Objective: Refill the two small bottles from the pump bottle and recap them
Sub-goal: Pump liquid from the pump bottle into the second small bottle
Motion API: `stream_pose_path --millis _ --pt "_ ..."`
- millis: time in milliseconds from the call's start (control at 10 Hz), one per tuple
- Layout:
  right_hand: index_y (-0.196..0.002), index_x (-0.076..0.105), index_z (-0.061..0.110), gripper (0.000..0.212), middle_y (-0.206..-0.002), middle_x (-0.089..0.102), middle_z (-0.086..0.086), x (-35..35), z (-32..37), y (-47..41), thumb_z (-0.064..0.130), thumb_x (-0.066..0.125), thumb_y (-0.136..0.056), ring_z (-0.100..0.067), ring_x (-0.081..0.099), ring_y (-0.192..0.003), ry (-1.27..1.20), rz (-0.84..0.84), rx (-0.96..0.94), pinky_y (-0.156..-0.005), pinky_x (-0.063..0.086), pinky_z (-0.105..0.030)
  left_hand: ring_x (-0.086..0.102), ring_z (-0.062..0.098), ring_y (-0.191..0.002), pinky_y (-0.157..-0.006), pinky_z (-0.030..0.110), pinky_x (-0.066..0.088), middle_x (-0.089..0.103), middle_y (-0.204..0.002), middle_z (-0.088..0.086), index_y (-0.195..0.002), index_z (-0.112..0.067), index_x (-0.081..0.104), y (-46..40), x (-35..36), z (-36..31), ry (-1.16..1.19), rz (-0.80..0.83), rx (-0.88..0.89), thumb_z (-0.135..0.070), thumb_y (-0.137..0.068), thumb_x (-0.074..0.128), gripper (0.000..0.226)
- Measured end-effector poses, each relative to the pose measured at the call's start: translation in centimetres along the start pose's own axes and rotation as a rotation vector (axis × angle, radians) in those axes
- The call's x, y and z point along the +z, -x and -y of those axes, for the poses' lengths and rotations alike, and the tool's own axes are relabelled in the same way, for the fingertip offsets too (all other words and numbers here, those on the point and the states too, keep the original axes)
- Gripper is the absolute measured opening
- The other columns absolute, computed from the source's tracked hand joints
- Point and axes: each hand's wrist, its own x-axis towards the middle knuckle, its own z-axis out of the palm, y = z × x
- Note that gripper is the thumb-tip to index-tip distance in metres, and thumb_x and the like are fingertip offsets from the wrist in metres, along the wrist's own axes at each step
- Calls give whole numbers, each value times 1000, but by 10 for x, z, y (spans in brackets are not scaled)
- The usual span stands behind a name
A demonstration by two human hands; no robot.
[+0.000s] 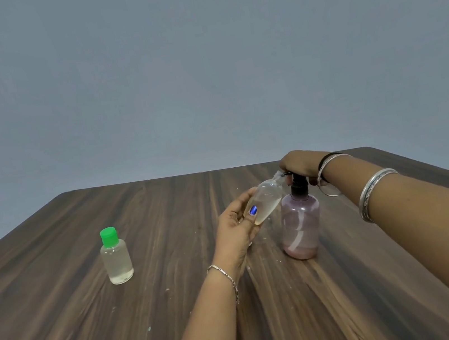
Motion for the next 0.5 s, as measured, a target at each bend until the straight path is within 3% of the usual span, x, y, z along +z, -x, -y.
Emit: stream_pose_path --millis 200,300,500 --pt "-62 34 16 39 -67 38 0 1 3 2 5 31 -99 -9 36 -57 7 -33 28 -54 33 -17 65 1 -94 -79 18 53 69 -99 -17 -105 -23 62 0 2 1 1 -2 -6 2 -92 48 32" --pt "-60 31 14 39 -65 35 -3 -5 7 8 6 29 -98 -13 31 -53 179 -29 -34 -49 27 -21 65 -1 -93 -77 17 53 70 -97 -18 -106 -22 61 0 2 1 8 6 -18 2 -91 48 31" --pt "-64 39 8 33 -61 41 -8 -12 7 4 10 29 -95 -19 29 -48 241 -16 -121 -45 23 -24 66 -1 -92 -79 18 54 71 -94 -18 -104 -23 62 -1 1 0 20 1 -13 2 -91 48 31"
